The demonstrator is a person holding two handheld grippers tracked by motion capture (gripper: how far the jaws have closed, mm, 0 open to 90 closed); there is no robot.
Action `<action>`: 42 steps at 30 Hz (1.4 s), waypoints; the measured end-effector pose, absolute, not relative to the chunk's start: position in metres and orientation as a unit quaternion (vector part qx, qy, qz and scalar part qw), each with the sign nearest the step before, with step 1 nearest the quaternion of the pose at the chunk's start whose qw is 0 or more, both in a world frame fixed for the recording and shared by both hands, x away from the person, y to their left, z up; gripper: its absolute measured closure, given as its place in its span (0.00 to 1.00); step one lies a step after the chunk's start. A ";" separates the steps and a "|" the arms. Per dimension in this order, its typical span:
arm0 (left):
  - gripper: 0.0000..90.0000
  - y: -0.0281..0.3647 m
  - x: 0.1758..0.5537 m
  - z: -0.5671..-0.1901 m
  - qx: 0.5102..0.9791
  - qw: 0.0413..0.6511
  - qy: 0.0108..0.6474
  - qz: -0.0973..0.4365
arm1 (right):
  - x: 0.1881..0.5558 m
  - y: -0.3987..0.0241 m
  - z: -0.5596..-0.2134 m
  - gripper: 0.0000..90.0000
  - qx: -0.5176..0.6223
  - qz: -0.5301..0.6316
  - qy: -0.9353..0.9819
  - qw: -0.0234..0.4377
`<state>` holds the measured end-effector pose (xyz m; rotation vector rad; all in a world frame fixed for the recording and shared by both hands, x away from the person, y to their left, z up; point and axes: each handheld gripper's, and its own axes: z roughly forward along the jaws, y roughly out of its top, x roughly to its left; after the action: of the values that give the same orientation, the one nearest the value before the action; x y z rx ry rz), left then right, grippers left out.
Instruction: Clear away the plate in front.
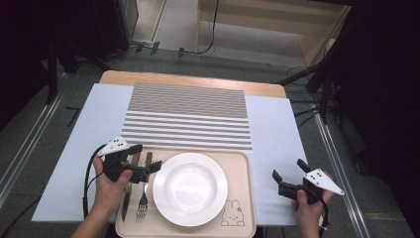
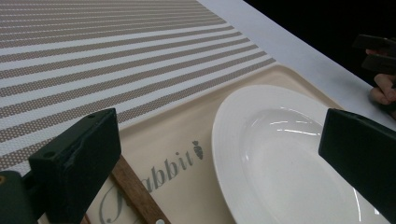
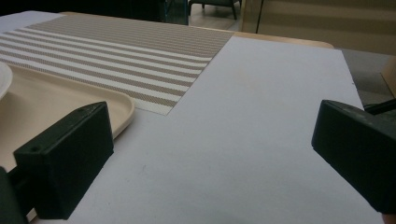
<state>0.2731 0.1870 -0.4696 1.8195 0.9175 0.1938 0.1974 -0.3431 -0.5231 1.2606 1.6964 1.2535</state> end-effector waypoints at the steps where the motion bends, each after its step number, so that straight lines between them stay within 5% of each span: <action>1: 0.00 0.188 0.273 -0.469 0.759 0.520 0.382 0.086 | 0.197 -0.343 -0.523 0.00 0.483 0.481 0.650 0.335; 42: 0.00 0.263 0.268 -0.473 0.726 0.531 0.405 0.165 | 0.197 -0.344 -0.523 0.00 0.483 0.481 0.650 0.336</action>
<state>0.2685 0.2632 -0.4733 1.7317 0.9658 0.3933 0.1974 -0.3438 -0.5229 1.2607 1.6946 1.2558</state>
